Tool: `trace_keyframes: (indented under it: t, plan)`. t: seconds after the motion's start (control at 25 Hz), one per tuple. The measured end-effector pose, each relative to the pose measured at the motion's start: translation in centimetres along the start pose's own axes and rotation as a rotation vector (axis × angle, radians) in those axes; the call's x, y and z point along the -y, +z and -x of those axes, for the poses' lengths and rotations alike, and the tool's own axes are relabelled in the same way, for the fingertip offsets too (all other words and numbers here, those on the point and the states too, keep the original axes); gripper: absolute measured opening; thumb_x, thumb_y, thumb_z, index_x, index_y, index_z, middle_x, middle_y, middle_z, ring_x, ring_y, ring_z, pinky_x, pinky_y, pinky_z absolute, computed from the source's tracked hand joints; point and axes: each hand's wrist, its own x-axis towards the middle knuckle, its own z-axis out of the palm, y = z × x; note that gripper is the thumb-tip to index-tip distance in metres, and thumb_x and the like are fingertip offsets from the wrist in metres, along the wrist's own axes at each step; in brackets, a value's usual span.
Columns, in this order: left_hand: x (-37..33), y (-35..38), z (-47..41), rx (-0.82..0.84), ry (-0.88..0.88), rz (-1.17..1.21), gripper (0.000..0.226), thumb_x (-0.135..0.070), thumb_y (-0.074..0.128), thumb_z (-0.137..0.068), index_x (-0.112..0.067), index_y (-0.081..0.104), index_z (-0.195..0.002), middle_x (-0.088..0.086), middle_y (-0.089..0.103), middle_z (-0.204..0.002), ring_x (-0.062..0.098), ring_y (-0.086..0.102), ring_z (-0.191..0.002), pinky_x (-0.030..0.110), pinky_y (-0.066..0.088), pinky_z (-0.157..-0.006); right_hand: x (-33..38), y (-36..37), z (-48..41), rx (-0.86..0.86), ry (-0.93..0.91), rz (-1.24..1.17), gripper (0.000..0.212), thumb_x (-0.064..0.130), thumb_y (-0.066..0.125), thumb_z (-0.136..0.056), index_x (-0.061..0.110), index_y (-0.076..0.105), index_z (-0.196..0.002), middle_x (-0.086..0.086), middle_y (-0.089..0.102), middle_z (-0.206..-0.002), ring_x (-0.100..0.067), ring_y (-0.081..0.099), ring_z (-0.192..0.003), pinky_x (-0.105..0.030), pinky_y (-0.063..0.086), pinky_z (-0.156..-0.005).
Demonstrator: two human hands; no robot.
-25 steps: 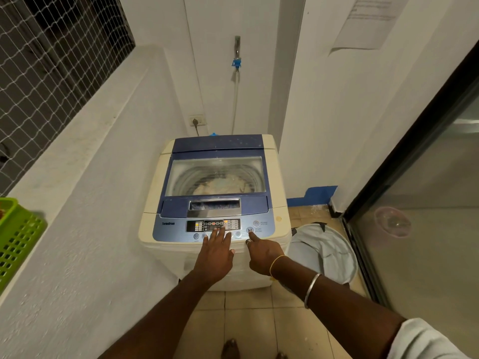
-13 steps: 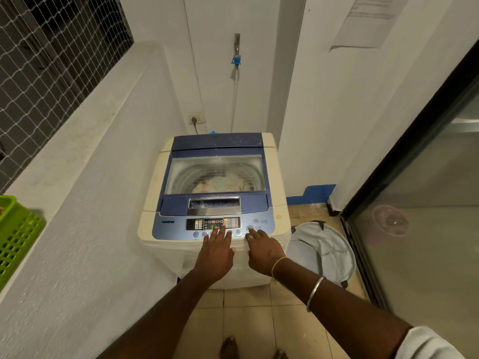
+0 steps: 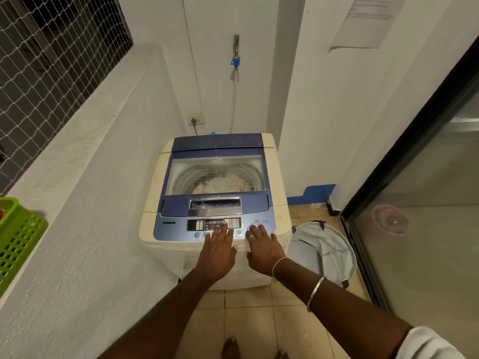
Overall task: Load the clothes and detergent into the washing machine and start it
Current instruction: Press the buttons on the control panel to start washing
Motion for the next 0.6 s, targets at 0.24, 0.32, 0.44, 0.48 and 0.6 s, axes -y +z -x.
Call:
trace_keyframes:
  t: [0.24,0.32,0.44,0.48,0.6]
  plan:
    - [0.24,0.03,-0.09,0.004,0.007,-0.003,0.059,-0.039,0.037,-0.104,-0.015,0.025,-0.157,0.009,0.016,-0.167,0.028,0.014,-0.154,0.051,0.016,-0.124,-0.04,-0.29,0.15,-0.014,-0.004,-0.005,0.071,0.039,0.049,-0.100,0.014,0.016,-0.158,-0.009,0.004,-0.168,-0.031,-0.001,-0.154,-0.057,0.012,-0.121]
    - [0.17,-0.06,-0.16,0.007,0.006,-0.002,0.059,-0.039,0.037,-0.105,-0.015,0.024,-0.157,0.009,0.015,-0.167,0.028,0.014,-0.154,0.051,0.016,-0.124,-0.09,-0.38,0.16,-0.021,-0.003,-0.005,0.072,0.040,0.049,-0.100,0.014,0.016,-0.158,-0.009,0.004,-0.168,-0.031,-0.001,-0.154,-0.057,0.012,-0.121]
    - [0.16,-0.09,-0.30,0.011,0.003,0.000,0.059,-0.039,0.037,-0.105,-0.016,0.024,-0.157,0.009,0.015,-0.167,0.028,0.014,-0.154,0.051,0.016,-0.124,-0.16,-0.41,0.10,-0.024,-0.001,-0.004,0.071,0.041,0.049,-0.100,0.015,0.016,-0.158,-0.009,0.004,-0.168,-0.032,-0.002,-0.154,-0.057,0.011,-0.121]
    - [0.18,-0.08,-0.29,0.014,0.002,-0.001,0.059,-0.039,0.036,-0.105,-0.016,0.024,-0.157,0.009,0.015,-0.167,0.028,0.014,-0.154,0.051,0.016,-0.124,-0.18,-0.39,0.06,-0.023,0.000,-0.003,0.071,0.041,0.048,-0.100,0.015,0.016,-0.158,-0.009,0.003,-0.168,-0.032,-0.002,-0.154,-0.057,0.011,-0.121]
    - [0.27,-0.07,-0.23,0.009,0.002,-0.002,0.059,-0.038,0.037,-0.105,-0.015,0.024,-0.157,0.009,0.015,-0.167,0.029,0.013,-0.154,0.050,0.015,-0.124,-0.13,-0.30,-0.13,-0.022,0.003,0.004,0.071,0.042,0.048,-0.100,0.015,0.017,-0.158,-0.009,0.003,-0.168,-0.031,-0.003,-0.154,-0.057,0.011,-0.121]
